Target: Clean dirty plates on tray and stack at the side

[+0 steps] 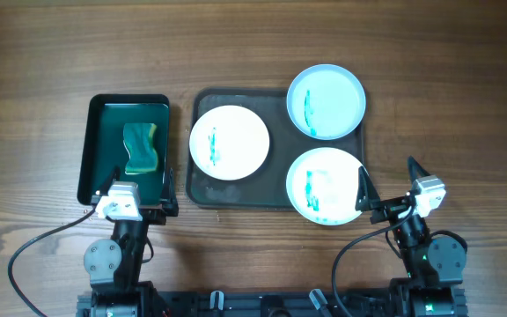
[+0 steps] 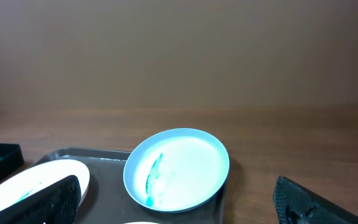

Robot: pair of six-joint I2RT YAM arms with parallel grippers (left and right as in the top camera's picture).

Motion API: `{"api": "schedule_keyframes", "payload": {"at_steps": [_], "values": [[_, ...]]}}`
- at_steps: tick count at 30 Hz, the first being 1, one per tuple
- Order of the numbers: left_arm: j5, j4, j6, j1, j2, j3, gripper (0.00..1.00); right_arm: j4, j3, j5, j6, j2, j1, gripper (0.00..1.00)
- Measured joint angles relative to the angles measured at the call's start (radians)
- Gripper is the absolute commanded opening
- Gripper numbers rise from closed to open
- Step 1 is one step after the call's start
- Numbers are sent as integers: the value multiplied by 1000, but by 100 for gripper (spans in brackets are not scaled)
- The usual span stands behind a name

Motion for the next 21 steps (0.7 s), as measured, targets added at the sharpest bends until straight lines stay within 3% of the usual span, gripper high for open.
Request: {"api": "schedule_keyframes", "payload": {"at_steps": [14, 18, 21], "values": [[5, 43, 0, 0, 10, 11, 100, 60, 23, -41, -55, 8, 0, 100], [79, 44, -21, 0, 122, 98, 100, -50, 197, -107, -126, 96, 0, 100], [119, 37, -43, 0, 273, 232, 100, -275, 442, -141, -151, 288, 0, 100]]}}
